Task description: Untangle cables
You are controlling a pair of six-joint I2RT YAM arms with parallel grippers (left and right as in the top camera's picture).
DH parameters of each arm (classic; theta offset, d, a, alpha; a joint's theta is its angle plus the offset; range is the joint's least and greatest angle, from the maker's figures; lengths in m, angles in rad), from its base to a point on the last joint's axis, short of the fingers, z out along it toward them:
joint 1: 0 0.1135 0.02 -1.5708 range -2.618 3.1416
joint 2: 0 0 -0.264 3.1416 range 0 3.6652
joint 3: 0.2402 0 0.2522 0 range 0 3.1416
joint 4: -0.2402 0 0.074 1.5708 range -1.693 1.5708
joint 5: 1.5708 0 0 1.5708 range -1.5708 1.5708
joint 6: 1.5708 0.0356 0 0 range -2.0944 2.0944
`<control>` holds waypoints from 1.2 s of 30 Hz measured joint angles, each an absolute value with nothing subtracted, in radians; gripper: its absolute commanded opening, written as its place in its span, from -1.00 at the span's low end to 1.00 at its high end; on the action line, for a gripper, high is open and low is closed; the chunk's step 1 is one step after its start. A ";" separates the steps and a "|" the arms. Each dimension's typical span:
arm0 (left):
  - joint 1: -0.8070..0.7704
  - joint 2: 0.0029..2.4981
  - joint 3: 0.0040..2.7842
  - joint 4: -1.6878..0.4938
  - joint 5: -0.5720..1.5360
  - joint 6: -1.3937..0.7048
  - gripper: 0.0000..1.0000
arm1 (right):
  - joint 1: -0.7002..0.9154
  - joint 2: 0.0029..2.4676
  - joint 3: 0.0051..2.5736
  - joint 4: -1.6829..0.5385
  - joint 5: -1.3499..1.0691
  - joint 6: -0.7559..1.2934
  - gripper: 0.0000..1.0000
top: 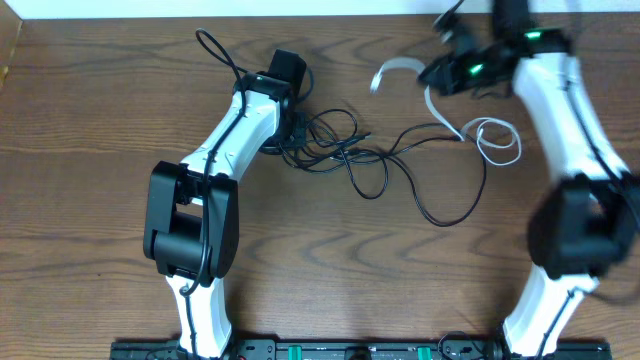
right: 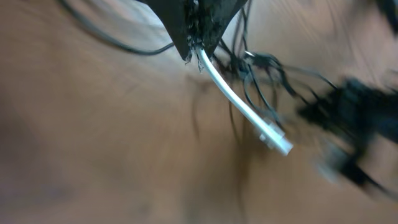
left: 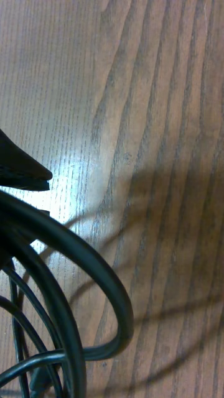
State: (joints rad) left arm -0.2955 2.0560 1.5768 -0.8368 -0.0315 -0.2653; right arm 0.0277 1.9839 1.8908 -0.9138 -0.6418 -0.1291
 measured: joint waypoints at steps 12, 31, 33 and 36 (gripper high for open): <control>-0.295 2.056 1.577 -0.828 -0.032 -0.265 -0.66 | -0.144 1.828 1.904 -1.169 -0.270 0.047 -0.98; -0.295 2.056 1.577 -0.828 -0.031 -0.265 -0.66 | -0.244 1.921 1.597 -1.053 -0.051 0.271 -0.03; -0.295 2.056 1.577 -0.828 -0.031 -0.265 -0.66 | -0.252 1.921 1.547 -1.006 -0.079 0.282 -0.02; -0.295 2.056 1.577 -0.828 -0.032 -0.265 -0.66 | -0.251 1.921 1.473 -0.950 -0.112 0.306 0.01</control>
State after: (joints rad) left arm -0.2955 2.0560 1.5768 -0.8280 -0.0319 -0.2653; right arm -0.2512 1.9209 1.4731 -0.9504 -0.1120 0.3061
